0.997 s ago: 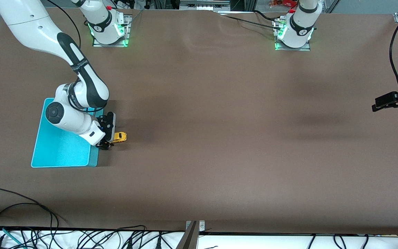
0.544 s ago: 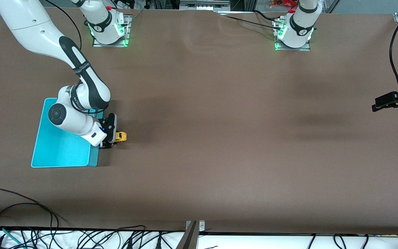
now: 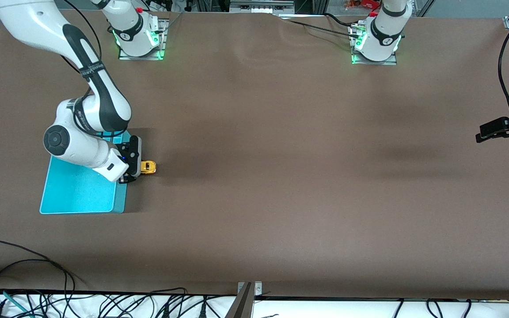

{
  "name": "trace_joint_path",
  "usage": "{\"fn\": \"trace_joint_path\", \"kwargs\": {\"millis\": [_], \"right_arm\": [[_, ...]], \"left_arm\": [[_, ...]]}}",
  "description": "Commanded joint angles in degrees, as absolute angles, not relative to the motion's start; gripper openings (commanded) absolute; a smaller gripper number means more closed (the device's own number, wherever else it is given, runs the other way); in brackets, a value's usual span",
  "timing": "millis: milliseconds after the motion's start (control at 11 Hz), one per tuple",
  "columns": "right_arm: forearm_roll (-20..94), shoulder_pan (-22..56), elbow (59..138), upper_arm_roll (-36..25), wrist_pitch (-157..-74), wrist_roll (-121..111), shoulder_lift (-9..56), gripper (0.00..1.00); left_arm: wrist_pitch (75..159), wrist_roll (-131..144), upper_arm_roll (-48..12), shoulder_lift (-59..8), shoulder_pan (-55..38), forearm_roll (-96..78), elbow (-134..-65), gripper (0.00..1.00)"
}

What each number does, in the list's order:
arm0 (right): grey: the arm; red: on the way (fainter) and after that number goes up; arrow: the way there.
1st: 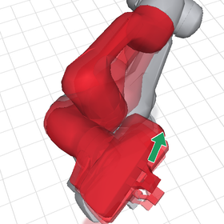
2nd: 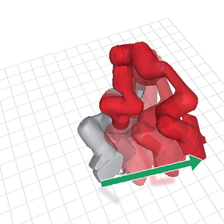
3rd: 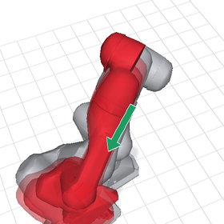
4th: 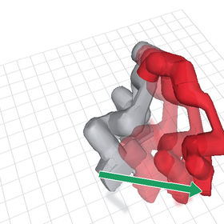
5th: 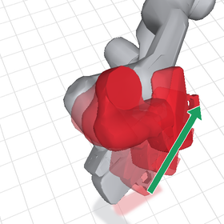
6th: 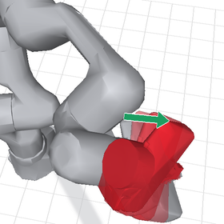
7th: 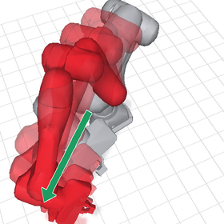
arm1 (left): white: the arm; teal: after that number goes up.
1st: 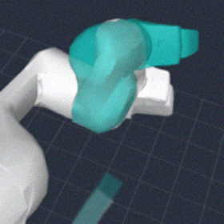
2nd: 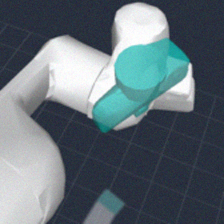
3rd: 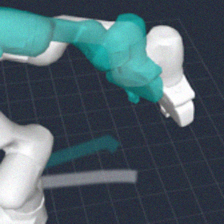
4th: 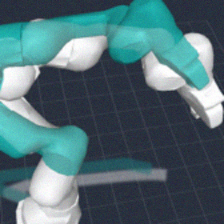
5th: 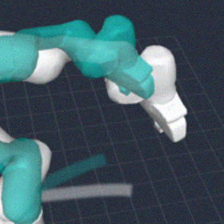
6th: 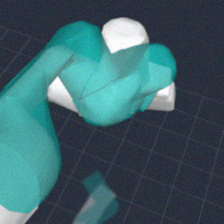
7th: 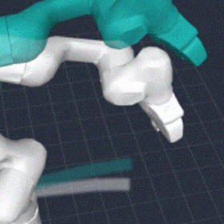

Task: Wind up and store yellow beetle car
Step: 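Lift the car with the right gripper over the cyan box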

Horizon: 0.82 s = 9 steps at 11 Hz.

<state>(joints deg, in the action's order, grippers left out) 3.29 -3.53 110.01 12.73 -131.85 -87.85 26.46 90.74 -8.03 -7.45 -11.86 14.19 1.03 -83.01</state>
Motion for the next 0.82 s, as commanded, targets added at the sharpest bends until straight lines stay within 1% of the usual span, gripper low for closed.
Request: {"fn": "trace_joint_path", "kwargs": {"millis": [0,272,544,725], "right_arm": [[4.5,-3.8,110.5,12.8,-122.6,-88.2,20.1,0.0],[4.4,-4.1,105.8,11.2,-111.0,-88.8,19.2,0.0],[4.0,-7.8,105.9,11.2,-109.0,-93.4,18.2,0.0],[2.0,-11.8,105.4,11.3,-109.0,-100.1,19.4,0.0]], "left_arm": [[89.9,-9.4,-7.5,-11.9,14.7,-0.5,-82.5,1.0],[89.9,-9.4,-7.5,-11.9,14.7,-0.5,-82.5,1.0],[89.9,-9.4,-7.5,-11.9,14.7,-0.5,-82.5,1.0],[89.9,-9.3,-7.5,-11.9,14.7,-0.5,-82.5,1.0]]}}
